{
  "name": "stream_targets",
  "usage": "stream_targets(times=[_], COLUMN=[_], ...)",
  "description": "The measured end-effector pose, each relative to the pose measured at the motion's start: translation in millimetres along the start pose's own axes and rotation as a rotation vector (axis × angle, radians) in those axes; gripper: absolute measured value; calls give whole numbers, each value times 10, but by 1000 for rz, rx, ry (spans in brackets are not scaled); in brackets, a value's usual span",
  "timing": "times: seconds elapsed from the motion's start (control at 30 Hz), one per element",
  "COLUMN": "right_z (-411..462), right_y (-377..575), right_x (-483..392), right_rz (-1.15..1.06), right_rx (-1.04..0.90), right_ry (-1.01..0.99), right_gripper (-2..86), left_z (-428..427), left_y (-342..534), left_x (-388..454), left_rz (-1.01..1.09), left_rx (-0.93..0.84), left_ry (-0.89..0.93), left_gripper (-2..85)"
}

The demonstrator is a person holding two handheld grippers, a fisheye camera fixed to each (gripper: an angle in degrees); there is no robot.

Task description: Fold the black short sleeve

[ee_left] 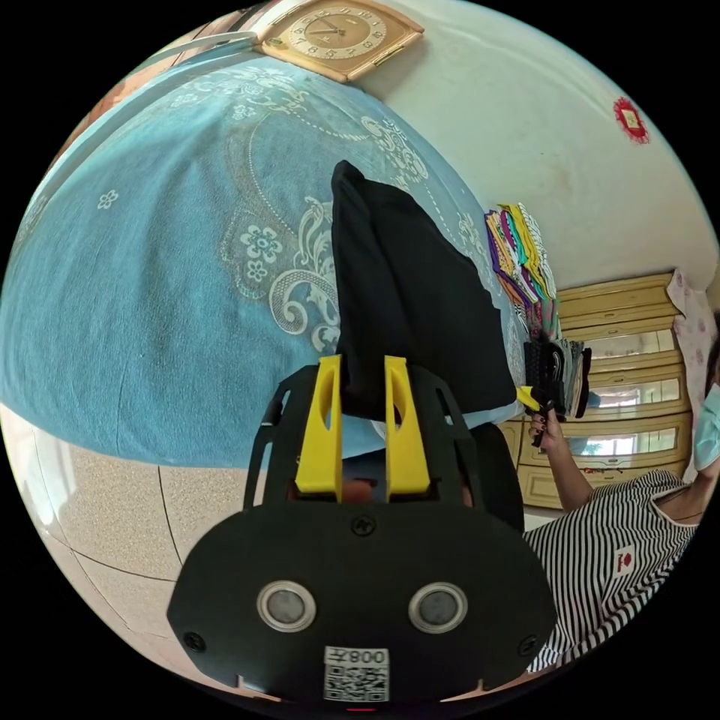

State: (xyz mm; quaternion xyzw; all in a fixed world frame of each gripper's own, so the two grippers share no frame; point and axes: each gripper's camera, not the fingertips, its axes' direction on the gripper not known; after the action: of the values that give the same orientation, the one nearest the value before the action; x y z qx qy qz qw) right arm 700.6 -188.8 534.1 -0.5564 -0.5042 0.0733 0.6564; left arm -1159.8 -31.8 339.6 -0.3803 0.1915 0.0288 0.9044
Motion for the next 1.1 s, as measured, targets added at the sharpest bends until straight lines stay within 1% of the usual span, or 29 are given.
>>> stream_targets(times=[0.33, 0.53, 0.67, 0.73, 0.8, 0.93, 1.1], right_z=[-223, -315, -359, -401, -458, -549, -450], right_y=[10, 46, 69, 107, 175, 432, 638], right_x=[22, 65, 53, 26, 7, -9, 264], right_rz=[-18, -12, -19, -35, -53, -116, -40], right_rx=[-10, -20, -27, -16, 3, 44, 34], right_ry=[15, 14, 17, 7, -28, -98, -91], right_gripper=[16, 7, 5, 5, 4, 4, 5], left_z=[-421, -601, -713, -796, -925, -1021, -894], left_y=[82, 152, 212, 256, 340, 501, 710], left_x=[-220, -395, -385, -386, -416, -516, -801], left_rz=[9, -28, 3, 18, 36, 37, -72], left_rx=[39, 69, 63, 84, 127, 136, 93], left_ry=[-6, 13, -27, -8, 54, 90, 114], left_gripper=[42, 30, 17, 14, 11, 10, 11])
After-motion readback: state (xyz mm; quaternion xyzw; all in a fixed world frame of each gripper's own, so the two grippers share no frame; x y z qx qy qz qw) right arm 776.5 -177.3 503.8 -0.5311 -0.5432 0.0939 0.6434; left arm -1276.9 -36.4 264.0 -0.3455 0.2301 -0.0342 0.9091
